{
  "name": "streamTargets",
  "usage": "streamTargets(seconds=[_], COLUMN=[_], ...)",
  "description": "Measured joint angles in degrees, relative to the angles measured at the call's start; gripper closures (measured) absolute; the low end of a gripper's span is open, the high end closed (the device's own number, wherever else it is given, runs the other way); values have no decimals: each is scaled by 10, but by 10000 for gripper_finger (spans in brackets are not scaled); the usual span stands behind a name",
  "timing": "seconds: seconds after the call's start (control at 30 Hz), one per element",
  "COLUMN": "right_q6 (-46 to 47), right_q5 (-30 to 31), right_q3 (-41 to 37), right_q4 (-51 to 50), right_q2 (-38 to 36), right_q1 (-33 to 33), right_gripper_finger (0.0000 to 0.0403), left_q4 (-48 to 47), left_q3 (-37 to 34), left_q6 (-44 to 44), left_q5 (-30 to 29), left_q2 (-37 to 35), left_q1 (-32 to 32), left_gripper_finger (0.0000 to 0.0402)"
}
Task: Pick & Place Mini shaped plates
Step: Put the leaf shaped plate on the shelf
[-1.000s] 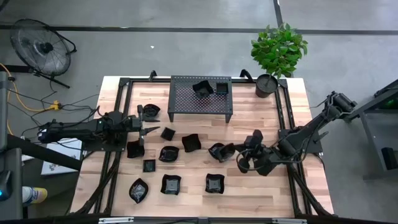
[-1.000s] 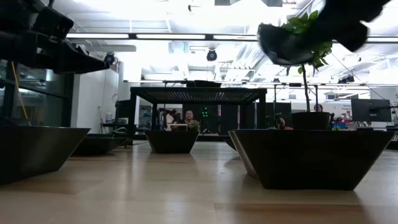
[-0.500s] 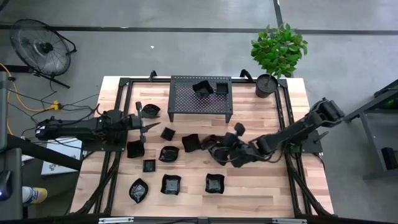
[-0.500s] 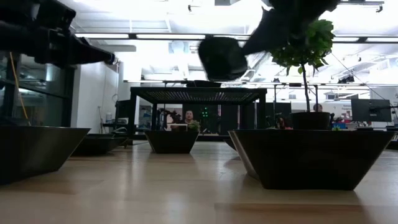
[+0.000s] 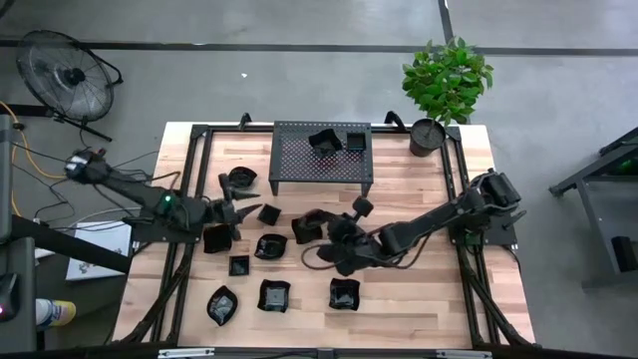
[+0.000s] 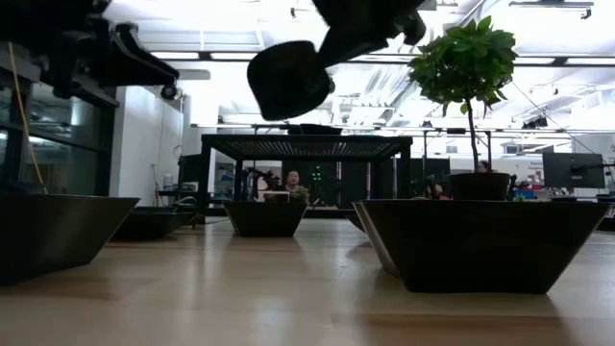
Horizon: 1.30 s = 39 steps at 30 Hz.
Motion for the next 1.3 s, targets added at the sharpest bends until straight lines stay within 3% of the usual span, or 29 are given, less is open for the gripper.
streamTargets(seconds=[0.13,0.27,0.53,0.8,1.3], right_q6=[-14,-15,-95,-148,-157], right_q5=[9,66,138,152,151], right_q3=[12,12,12,12,12], right_q4=[-10,-3,81,134,162], right_q2=[10,11,11,40,57], right_q1=[-11,-11,-2,-5,-23], right_gripper_finger=[403,403,403,403,403], left_q4=[3,8,13,36,71], left_q3=[40,84,172,212,214], left_q6=[-29,-118,-234,-244,-257], left_q5=[-109,-197,-253,-232,-144], left_q2=[74,155,308,384,393], left_q1=[-67,-107,-112,-61,7], left_gripper_finger=[284,284,284,284,284])
